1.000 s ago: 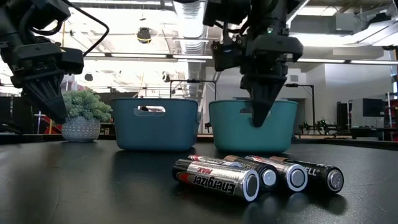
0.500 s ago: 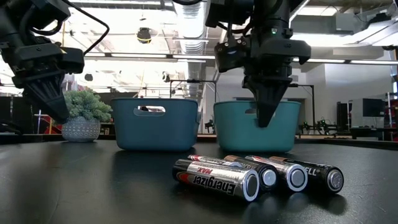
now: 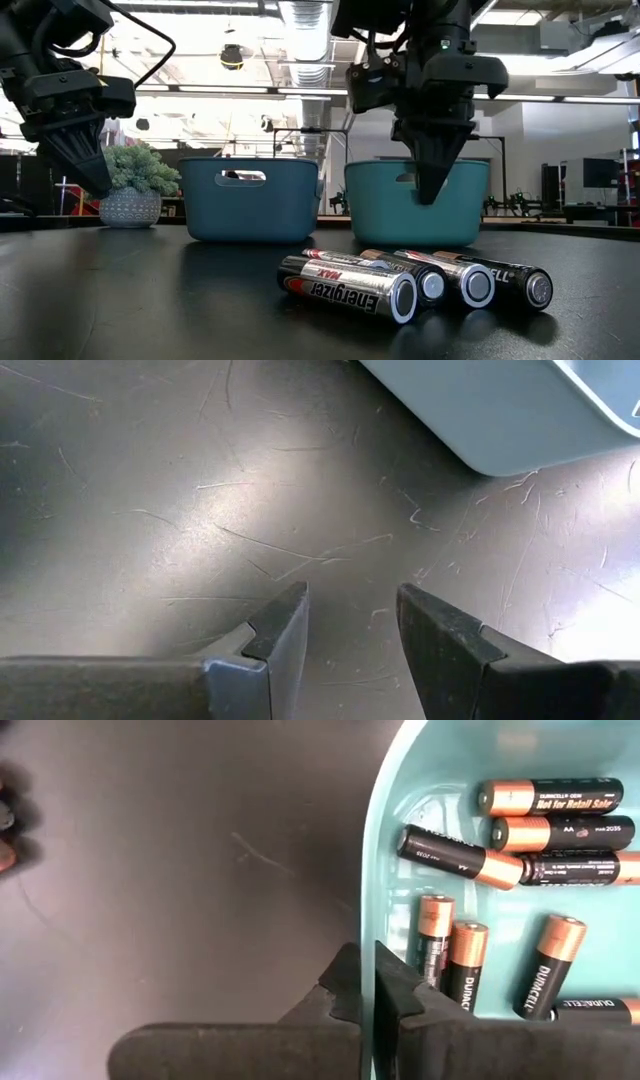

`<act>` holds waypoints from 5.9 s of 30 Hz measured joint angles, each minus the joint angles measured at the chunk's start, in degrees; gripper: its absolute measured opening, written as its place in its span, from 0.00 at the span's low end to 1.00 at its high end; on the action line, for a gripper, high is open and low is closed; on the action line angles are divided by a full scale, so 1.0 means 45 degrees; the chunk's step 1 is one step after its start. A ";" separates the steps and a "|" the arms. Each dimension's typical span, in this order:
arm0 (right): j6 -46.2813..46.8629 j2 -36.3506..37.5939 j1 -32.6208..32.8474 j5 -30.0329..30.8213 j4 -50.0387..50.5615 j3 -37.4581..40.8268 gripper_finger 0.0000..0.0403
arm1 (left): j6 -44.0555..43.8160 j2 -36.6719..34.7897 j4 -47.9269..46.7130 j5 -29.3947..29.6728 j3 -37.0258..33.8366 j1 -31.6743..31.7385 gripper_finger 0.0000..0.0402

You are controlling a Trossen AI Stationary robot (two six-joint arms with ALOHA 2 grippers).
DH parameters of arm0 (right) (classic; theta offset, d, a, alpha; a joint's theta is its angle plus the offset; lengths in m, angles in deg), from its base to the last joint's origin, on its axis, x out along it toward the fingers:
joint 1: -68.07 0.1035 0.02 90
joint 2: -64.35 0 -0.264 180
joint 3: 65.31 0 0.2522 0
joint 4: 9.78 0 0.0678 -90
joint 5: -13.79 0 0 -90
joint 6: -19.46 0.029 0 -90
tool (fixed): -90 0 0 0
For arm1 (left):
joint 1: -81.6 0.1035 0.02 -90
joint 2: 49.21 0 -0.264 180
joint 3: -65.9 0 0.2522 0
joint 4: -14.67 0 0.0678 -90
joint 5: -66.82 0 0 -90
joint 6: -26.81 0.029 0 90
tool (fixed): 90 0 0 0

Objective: Sort batteries
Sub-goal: Move the green bin to the middle of the table, then put the silver battery into the blue bin

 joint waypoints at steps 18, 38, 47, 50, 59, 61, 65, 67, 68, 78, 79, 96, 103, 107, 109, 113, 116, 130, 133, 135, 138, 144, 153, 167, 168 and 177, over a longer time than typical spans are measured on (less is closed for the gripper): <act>-0.0438 0.0000 0.0107 -0.0053 -0.0004 0.0000 0.09 | 0.0549 0.0002 0.0000 0.0010 0.0000 0.0000 0.37; 0.0504 -0.0010 -0.0201 -0.0013 0.3561 -0.2474 0.45 | 0.0559 0.0005 0.0005 0.0005 0.0000 0.0000 0.37; 0.3188 0.1183 0.0236 0.0123 0.4282 -0.2885 0.40 | 0.0548 0.0000 0.0024 0.0005 0.0000 0.0000 0.37; 0.4574 0.2011 0.0643 0.1087 0.4376 -0.2885 0.37 | 0.0714 0.0000 0.0029 -0.0005 0.0000 0.0000 0.37; 1.1261 0.4258 0.2959 0.4130 0.6198 -0.2885 0.30 | 0.2751 0.0003 0.1929 -0.2294 0.0000 -0.0538 0.37; 1.3300 0.4432 0.3747 0.4673 0.7087 -0.2885 0.30 | 0.3010 0.0000 0.2349 -0.2307 0.0000 -0.0863 0.37; 1.7486 0.4405 0.5384 0.4786 0.8310 -0.2577 0.29 | 0.2987 0.0003 0.2879 -0.2294 0.0000 -0.1557 0.37; 1.9078 0.4397 0.6176 0.4784 0.8105 -0.2010 0.29 | 0.2778 0.0004 0.3021 -0.2286 0.0000 -0.1935 0.37; 1.9997 0.4348 0.6553 0.4770 0.8066 -0.1761 0.29 | 0.2695 0.0001 0.3082 -0.2260 0.0000 -0.2128 0.37; 2.5550 0.4274 0.8916 0.4058 0.5615 0.0917 0.29 | 0.2648 0.0010 0.3099 -0.0287 0.0858 -0.3746 0.37; 2.5562 0.4279 0.8951 0.3922 0.5439 0.1106 0.29 | 0.2699 0.0027 0.3103 0.0023 0.1031 -0.3856 0.37; 2.3190 0.4303 0.9837 0.3663 0.4978 0.1826 0.29 | 0.2815 0.7185 0.1665 0.2029 0.6891 -0.5040 0.37; 2.2076 0.4327 1.0572 0.3643 0.4819 0.1957 0.29 | 0.2909 1.1038 0.0176 0.2181 1.1083 -0.5256 0.37; 2.1356 0.5115 1.0809 0.3658 0.2792 0.3569 0.29 | 0.3239 1.2709 -0.0549 0.2180 1.3289 -0.5280 0.37; 2.0819 0.5788 1.0870 0.3672 0.1204 0.4747 0.29 | 0.3240 1.3339 -0.0684 0.2196 1.4154 -0.5280 0.37; 1.9013 0.7500 1.0793 0.3701 -0.0918 0.6992 0.29 | 0.3246 1.4289 -0.0709 0.2336 1.5404 -0.5280 0.37; 1.6908 0.9088 1.0606 0.3766 -0.2337 0.8397 0.29 | 0.3337 1.4749 -0.0593 0.2336 1.5891 -0.5260 0.37; 1.4187 1.1213 1.0678 0.3741 -0.3163 1.0234 0.29 | 0.3684 1.4989 -0.0188 0.1957 1.5950 -0.4971 0.37; 1.4192 1.0699 1.0666 0.3735 -0.3238 1.0234 0.29 | 0.4504 1.5085 -0.0282 0.1953 1.5902 -0.4979 0.37; 1.4197 1.0318 1.0666 0.3731 -0.3530 1.0234 0.29 | 0.5140 1.5214 -0.0222 0.1943 1.5898 -0.4992 0.37; 1.4197 0.9781 1.0666 0.3726 -0.3971 1.0234 0.29 | 0.5344 1.5705 0.0206 0.1691 1.5897 -0.5021 0.37; 1.4201 0.8901 1.0666 0.3720 -0.4847 1.0234 0.29 | 0.5435 1.6987 0.0847 0.1530 1.5883 -0.5090 0.37; 1.4206 0.8349 1.0666 0.3711 -0.5377 1.0234 0.29 | 0.5858 1.7253 0.0812 0.1552 1.5887 -0.4992 0.37; 1.4515 0.8369 1.0666 0.3706 -0.5549 1.0219 0.29 | 0.5955 1.8141 0.0706 0.0602 1.5636 -0.4867 0.37; 1.4531 0.8369 1.0666 0.3703 -0.5549 1.0219 0.29 | 0.5960 1.8134 0.0729 0.0601 1.5631 -0.4862 0.37; 1.4566 0.8364 1.0666 0.3701 -0.5548 1.0219 0.29 | 0.6213 1.8112 0.1153 0.0360 1.5635 -0.4663 0.37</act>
